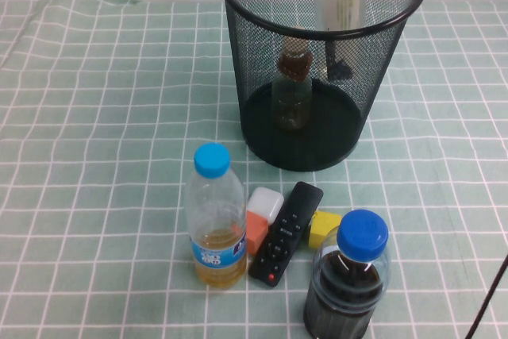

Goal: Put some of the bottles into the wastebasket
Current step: Place the bottle in the trash can

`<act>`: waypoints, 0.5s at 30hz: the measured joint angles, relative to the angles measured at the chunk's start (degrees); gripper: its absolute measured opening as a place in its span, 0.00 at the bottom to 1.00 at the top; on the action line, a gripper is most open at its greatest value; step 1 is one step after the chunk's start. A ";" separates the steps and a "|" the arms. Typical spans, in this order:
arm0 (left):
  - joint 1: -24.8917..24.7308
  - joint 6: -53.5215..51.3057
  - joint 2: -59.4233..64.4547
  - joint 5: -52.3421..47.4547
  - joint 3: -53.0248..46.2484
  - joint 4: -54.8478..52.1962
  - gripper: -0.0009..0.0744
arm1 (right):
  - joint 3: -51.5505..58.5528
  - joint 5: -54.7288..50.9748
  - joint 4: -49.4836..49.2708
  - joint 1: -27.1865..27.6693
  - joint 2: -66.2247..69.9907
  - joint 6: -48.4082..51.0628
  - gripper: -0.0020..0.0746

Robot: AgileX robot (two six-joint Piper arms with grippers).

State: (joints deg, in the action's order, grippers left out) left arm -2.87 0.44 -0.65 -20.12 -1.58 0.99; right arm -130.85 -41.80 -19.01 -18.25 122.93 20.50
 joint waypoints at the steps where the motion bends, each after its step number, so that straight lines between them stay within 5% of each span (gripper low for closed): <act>1: 0.00 0.00 0.00 0.00 0.00 0.00 0.01 | 0.00 -0.22 0.75 -0.35 0.36 0.00 0.46; 15: 0.00 0.00 0.00 0.00 0.00 0.00 0.01 | -0.13 -3.38 5.24 -1.06 3.11 -2.05 0.50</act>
State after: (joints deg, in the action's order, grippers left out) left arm -2.87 0.44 -0.65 -20.12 -1.58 0.99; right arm -130.98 -45.18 -13.77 -19.32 126.03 18.45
